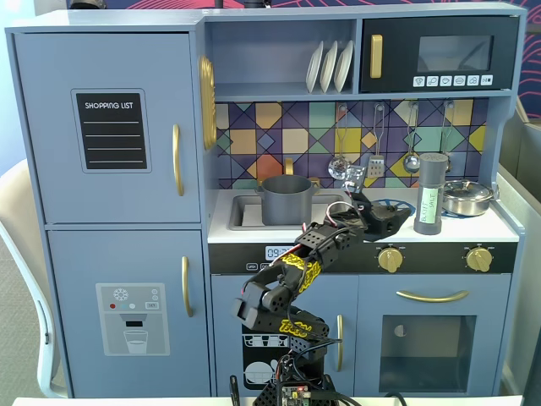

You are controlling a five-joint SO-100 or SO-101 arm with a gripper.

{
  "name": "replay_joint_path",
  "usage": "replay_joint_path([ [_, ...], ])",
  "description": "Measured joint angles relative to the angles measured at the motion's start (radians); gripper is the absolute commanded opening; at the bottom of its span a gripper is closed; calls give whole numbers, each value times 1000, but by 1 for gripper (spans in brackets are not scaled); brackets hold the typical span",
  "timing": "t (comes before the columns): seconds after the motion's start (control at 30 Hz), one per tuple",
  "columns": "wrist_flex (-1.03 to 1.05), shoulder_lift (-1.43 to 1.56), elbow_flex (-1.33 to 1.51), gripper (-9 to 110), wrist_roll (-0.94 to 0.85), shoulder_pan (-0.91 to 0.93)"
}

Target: Put salt in the gray recipient

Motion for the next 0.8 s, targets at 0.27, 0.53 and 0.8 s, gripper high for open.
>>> replay_joint_path([
  [0.27, -121, -114, -35, 36, 18, -2],
  [0.53, -302, -275, -75, 46, 118, 5],
  [0.8, -371, -457, -184, 53, 146, 35],
])
